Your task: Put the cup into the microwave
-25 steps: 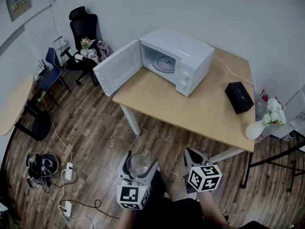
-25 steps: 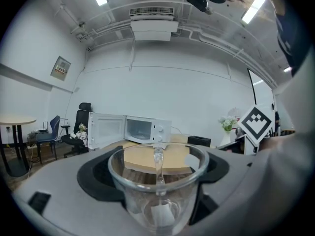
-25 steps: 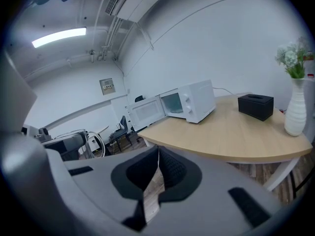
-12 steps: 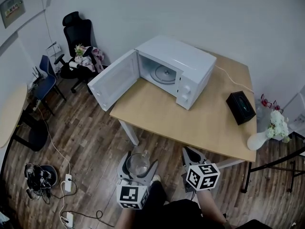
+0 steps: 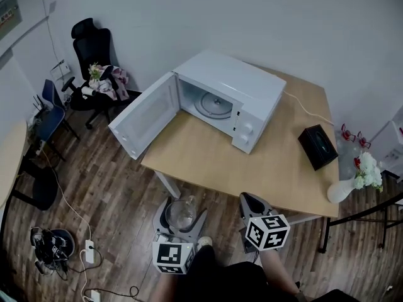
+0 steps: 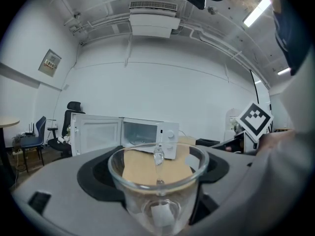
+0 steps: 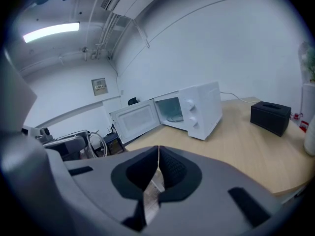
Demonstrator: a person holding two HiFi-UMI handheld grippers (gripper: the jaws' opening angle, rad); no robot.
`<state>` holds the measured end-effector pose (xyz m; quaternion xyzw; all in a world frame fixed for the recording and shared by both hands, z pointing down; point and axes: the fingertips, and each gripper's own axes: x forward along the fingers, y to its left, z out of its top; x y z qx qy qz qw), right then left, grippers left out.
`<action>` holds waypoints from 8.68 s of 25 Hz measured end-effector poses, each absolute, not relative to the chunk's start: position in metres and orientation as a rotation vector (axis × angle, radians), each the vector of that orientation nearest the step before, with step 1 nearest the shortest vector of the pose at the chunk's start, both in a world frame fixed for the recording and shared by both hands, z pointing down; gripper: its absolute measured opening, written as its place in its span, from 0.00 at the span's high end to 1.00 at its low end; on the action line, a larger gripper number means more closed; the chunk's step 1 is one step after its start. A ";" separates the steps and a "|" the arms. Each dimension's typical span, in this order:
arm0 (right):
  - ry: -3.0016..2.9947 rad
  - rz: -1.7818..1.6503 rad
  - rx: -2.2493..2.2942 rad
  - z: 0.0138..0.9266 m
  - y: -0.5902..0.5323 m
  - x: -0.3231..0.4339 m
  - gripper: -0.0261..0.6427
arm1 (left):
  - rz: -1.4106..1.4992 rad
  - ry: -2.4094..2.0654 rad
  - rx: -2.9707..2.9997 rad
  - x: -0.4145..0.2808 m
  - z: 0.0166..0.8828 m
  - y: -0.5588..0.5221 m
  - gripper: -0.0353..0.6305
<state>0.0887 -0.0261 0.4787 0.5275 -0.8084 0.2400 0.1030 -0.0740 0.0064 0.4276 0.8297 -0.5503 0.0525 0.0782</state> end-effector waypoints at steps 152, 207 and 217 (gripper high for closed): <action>-1.921 0.958 1.860 0.546 -0.306 0.038 0.97 | 0.223 -1.019 2.989 0.034 0.512 -0.531 0.30; -1.994 0.996 1.956 0.528 -0.283 0.019 0.97 | 0.252 -1.008 2.774 -0.013 0.529 -0.466 0.29; -2.042 0.981 1.933 0.525 -0.294 0.018 0.97 | 0.235 -0.966 2.736 -0.034 0.519 -0.435 0.30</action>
